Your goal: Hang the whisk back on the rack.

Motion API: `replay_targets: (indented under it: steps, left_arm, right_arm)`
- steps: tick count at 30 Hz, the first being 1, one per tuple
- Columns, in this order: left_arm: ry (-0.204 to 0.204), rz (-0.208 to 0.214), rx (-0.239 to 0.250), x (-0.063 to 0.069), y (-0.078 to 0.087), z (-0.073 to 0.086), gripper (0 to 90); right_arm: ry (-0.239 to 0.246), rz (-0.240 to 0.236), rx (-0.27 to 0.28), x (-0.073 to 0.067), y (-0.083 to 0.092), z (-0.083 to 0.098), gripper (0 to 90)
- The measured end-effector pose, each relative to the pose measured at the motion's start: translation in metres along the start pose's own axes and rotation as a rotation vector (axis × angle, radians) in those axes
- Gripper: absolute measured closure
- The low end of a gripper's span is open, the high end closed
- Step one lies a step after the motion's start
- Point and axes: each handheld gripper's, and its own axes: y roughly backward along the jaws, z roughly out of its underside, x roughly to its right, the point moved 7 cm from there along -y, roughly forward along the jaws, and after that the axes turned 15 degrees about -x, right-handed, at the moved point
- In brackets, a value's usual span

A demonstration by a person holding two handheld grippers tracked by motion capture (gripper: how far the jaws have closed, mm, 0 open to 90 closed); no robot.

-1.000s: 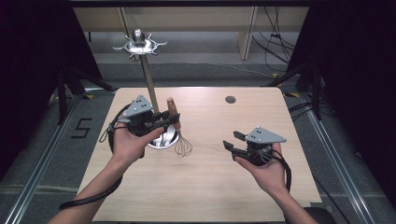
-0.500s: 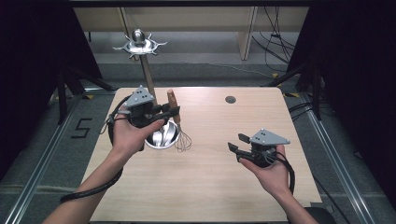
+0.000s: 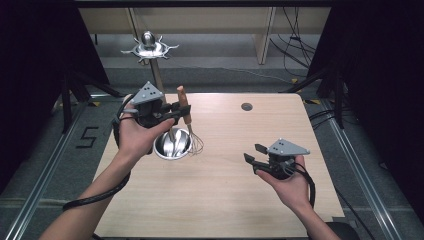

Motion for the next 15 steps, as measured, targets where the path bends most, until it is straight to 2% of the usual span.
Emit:
replay_targets:
  steps: [13, 15]
  left_arm:
    - [-0.003, -0.011, -0.004, -0.004, 0.005, -0.016, 72.3]
    - [-0.006, -0.013, -0.006, -0.005, 0.005, -0.018, 72.4]
  right_arm:
    - [-0.001, 0.001, -0.007, 0.000, 0.001, 0.000, 47.8]
    - [-0.010, -0.013, 0.000, -0.001, 0.000, 0.000, 47.8]
